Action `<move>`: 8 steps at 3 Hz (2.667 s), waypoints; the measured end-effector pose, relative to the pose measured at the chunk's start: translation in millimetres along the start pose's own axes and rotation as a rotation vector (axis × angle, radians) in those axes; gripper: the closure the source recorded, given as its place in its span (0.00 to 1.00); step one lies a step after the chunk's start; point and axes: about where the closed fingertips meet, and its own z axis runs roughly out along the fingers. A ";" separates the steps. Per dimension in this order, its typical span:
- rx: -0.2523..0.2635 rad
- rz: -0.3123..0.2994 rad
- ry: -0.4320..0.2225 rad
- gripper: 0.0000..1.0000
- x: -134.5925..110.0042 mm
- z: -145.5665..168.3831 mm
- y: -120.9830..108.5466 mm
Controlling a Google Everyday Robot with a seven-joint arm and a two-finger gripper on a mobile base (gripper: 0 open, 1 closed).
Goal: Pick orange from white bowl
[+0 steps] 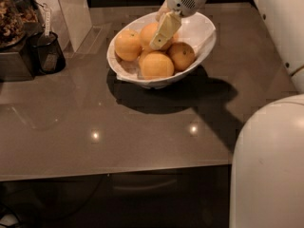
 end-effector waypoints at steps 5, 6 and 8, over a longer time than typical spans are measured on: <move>-0.030 0.039 0.010 0.98 11.2 7.6 0.2; -0.020 0.053 -0.051 1.00 14.0 -1.7 2.4; 0.086 0.016 -0.407 1.00 14.7 -86.0 25.9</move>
Offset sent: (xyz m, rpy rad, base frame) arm -0.0017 -0.0127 -0.0283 -0.0096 0.0820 -0.0228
